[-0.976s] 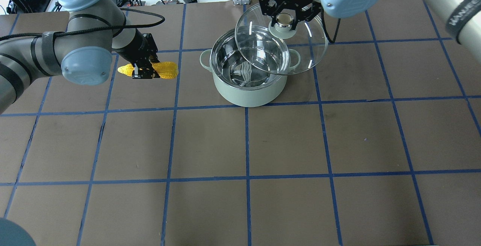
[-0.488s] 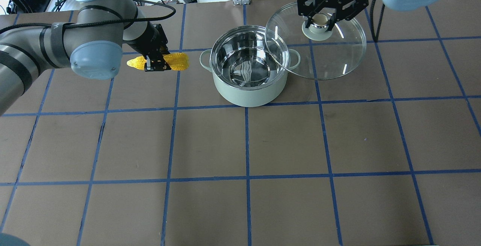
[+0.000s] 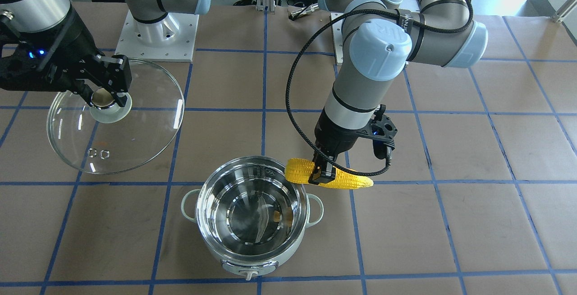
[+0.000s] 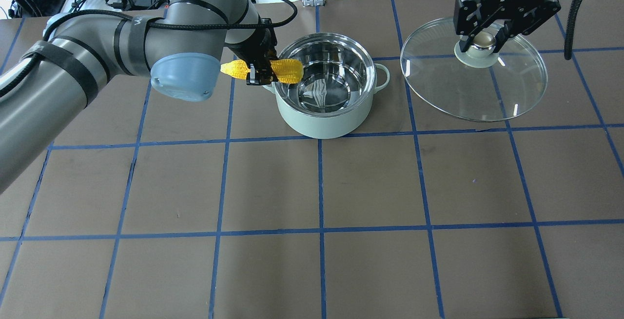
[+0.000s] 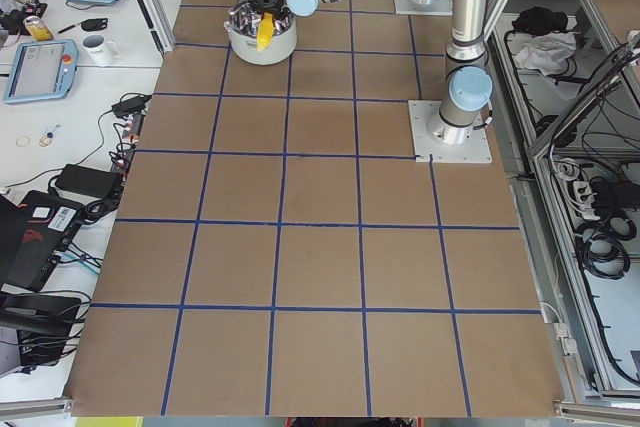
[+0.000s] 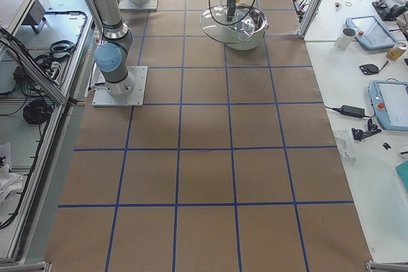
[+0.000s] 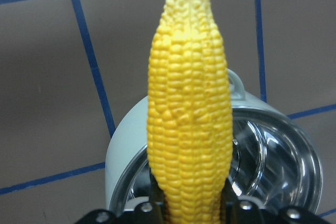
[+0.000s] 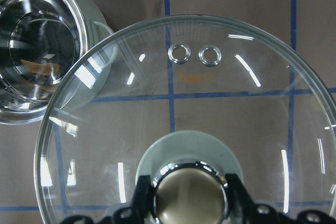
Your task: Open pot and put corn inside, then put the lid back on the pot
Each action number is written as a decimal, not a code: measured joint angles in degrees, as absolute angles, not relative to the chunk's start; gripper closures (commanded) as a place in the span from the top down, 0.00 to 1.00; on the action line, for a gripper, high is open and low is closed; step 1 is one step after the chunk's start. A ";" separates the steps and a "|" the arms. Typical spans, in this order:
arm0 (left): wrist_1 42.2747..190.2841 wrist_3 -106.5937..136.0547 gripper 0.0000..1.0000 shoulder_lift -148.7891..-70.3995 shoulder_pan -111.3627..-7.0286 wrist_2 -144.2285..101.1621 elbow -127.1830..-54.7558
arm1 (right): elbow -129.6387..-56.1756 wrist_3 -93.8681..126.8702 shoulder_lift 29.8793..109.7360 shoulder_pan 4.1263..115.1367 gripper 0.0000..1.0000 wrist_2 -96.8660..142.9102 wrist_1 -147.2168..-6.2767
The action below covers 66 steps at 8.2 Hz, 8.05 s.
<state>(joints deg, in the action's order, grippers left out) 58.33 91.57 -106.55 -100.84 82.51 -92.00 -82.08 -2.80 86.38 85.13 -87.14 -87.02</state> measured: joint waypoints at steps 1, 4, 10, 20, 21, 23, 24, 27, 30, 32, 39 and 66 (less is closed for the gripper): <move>57.63 92.37 0.00 -106.76 -102.71 82.52 -91.59 | -82.13 -3.25 86.45 84.77 0.31 -87.17 -86.79; 53.44 95.74 0.00 -107.44 -106.24 81.39 -90.42 | -82.17 -3.40 86.56 84.57 0.31 -87.15 -86.72; 51.09 98.58 0.00 -113.68 -107.70 80.99 -86.31 | -82.18 -3.50 86.60 84.55 0.31 -87.35 -86.74; 47.85 103.53 0.00 -117.74 -109.09 80.78 -84.85 | -82.33 -2.78 86.59 84.68 0.31 -87.43 -86.95; 47.64 103.30 0.00 -118.05 -109.36 80.77 -84.82 | -82.35 -2.75 86.59 84.69 0.30 -87.54 -86.95; 47.48 103.29 0.00 -118.32 -109.55 80.77 -84.84 | -82.35 -2.73 86.63 84.72 0.30 -87.61 -86.98; 47.43 103.25 0.00 -118.48 -109.57 80.81 -84.84 | -82.35 -2.73 86.65 84.73 0.30 -87.62 -86.95; 47.38 103.03 0.00 -119.05 -109.57 80.92 -84.88 | -82.35 -2.72 86.66 84.80 0.30 -87.63 -87.34; 47.27 103.16 0.16 -119.60 -109.51 80.95 -84.87 | -82.35 -2.72 86.66 84.86 0.30 -87.63 -87.40; 45.26 103.03 0.29 -120.32 -109.45 80.99 -84.86 | -82.35 -2.72 86.66 84.86 0.30 -87.63 -87.41; 42.56 102.88 0.96 -120.35 -109.42 81.52 -84.90 | -82.36 -2.64 86.66 84.89 0.30 -87.48 -87.45; 77.93 26.75 1.00 -92.28 -93.51 96.94 -84.64 | -71.69 23.52 61.34 109.03 0.27 -91.07 -112.86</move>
